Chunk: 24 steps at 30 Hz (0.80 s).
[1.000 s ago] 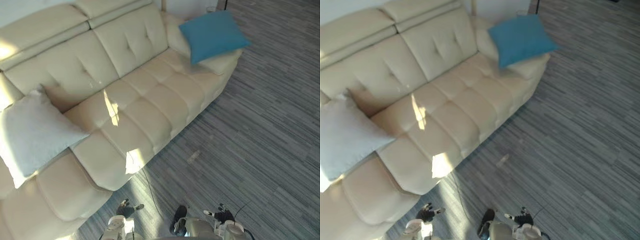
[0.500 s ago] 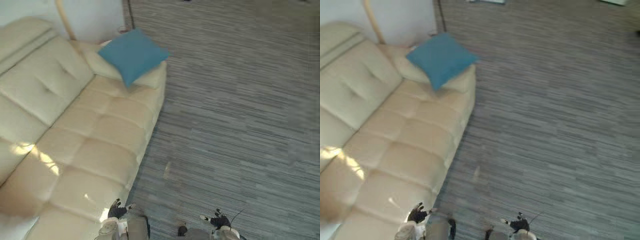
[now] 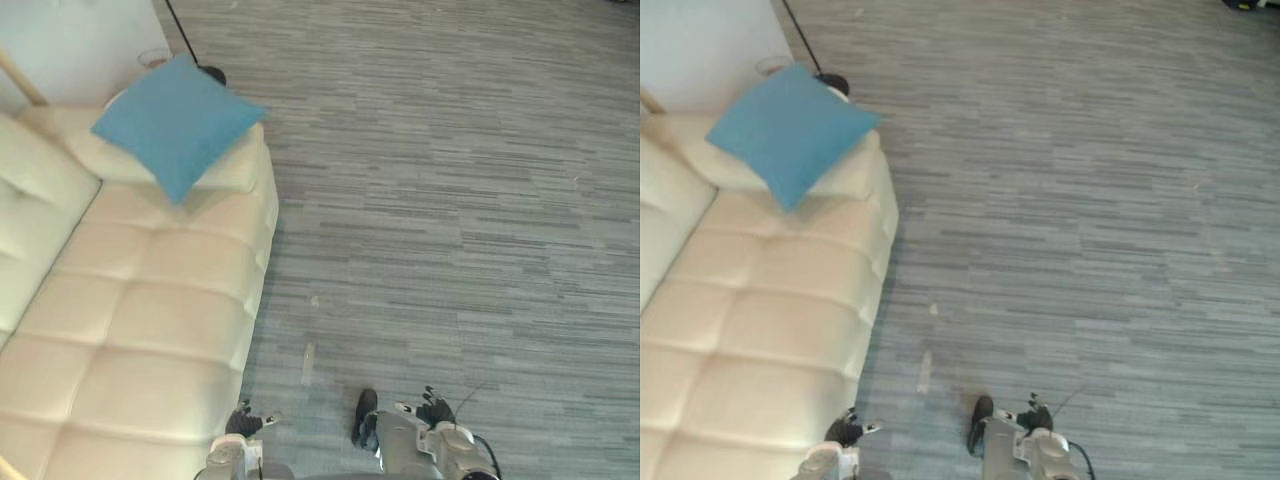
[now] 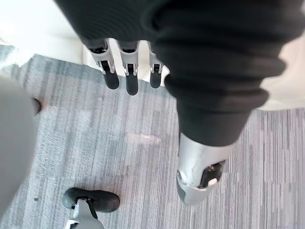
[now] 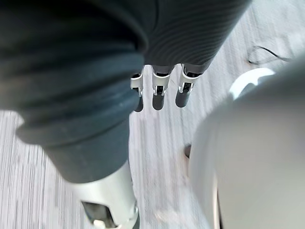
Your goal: Pick up cushions and gather them together orderly.
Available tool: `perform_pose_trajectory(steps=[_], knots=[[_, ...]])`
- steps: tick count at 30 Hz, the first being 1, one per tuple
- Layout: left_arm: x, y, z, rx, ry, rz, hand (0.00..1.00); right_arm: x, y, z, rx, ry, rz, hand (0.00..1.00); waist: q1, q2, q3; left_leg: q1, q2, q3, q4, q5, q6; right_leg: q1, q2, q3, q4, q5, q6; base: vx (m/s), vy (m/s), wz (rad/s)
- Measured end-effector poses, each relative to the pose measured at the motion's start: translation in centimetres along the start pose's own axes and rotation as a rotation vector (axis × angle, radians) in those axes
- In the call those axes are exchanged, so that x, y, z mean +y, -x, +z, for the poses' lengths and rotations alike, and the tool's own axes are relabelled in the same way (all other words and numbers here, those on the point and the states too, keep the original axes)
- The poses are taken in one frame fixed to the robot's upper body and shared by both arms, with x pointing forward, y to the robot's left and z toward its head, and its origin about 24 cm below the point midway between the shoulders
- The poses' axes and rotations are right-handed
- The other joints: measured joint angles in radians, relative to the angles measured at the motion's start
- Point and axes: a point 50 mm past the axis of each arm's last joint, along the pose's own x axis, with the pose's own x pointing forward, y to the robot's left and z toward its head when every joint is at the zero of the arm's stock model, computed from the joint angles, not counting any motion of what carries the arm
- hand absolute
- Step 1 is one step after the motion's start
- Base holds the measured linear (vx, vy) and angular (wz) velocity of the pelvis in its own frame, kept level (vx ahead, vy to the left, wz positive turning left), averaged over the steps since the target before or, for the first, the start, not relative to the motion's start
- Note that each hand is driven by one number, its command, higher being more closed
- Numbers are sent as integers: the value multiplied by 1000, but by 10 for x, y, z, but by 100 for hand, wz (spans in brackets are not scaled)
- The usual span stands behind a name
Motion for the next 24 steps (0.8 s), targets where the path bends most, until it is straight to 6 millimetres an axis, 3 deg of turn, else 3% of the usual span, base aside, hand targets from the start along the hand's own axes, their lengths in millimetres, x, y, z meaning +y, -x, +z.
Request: perform_pose_trajectory(steps=[2,3,5,8,9,10,11,12,13,15,17,19,20,21,23,24], knots=[[2,-1,7,-29,10,9,0,2,1,-4,9,-5,-5,0,8,-7,12,-108,22,-6,279,-3,-12,107,36,-7,-44,-22,-29,495,-278,-10],[4,-1,12,-50,4,14,0,6,2,-7,18,-21,-2,0,17,-25,19,-166,4,18,335,-19,-12,182,40,-3,-83,-35,-35,478,-231,-13],[3,-2,18,-75,5,13,0,9,3,-8,24,-38,-1,0,27,-39,19,-237,-23,72,278,-51,12,256,44,4,-148,-31,-26,306,-136,-10],[-2,-2,22,-91,13,5,0,12,1,-2,11,-59,3,0,49,-32,22,-282,-103,142,-96,-64,37,340,36,37,-232,-29,-8,399,-31,-26],[-2,-2,22,-89,13,4,0,12,1,1,4,-59,6,0,52,-32,22,-278,-134,139,-237,-39,51,356,28,47,-249,-35,2,505,97,-33],[-2,-2,21,-85,13,3,0,14,-1,7,-11,-59,10,0,57,-27,20,-273,-172,139,-506,89,59,389,22,69,-281,-51,26,425,113,-30],[-2,-2,20,-83,13,4,0,15,-1,7,-12,-59,12,0,62,-27,21,-271,-175,141,-536,140,60,398,21,78,-287,-55,33,540,152,-45],[-2,-2,20,-79,11,5,0,17,-1,8,-13,-59,16,0,77,-26,19,-239,-181,158,-577,239,73,420,15,107,-299,-66,51,506,131,-34],[3,-4,22,-83,1,13,0,22,-1,10,-15,-60,30,0,83,-57,23,-218,-213,178,-572,220,118,436,-21,121,-306,-75,67,518,123,-26],[7,-4,23,-83,-5,22,0,21,-1,7,-7,-55,30,0,85,-77,18,-238,-233,191,-483,146,144,436,-55,142,-268,-77,90,511,140,0],[9,-4,18,-62,-12,26,0,20,0,4,-1,-54,30,0,85,-73,17,-204,-239,193,-415,57,155,378,-80,174,-24,-106,138,493,174,4],[12,-4,14,-41,-34,25,0,19,1,-2,13,-54,38,0,76,-78,19,-118,-265,166,-424,0,168,258,-126,178,332,-82,220,495,135,21],[12,-4,11,-28,-54,19,0,18,2,-5,22,-54,39,0,75,-80,19,-47,-280,158,-441,-23,173,210,-154,169,487,-108,201,508,83,35],[12,-3,7,-17,-62,18,0,17,4,-10,33,-54,38,0,75,-78,18,22,-290,144,-472,-34,175,176,-168,150,537,-133,177,603,60,38],[11,-2,4,-8,-60,17,0,15,4,-9,21,-51,36,0,58,-73,17,92,-291,114,-516,-37,179,127,-175,108,511,-160,140,487,-21,53],[8,-2,4,-9,-55,11,0,15,2,-3,3,-51,38,0,40,-66,15,129,-276,71,-545,-37,180,60,-154,83,392,-173,119,396,-66,82]])
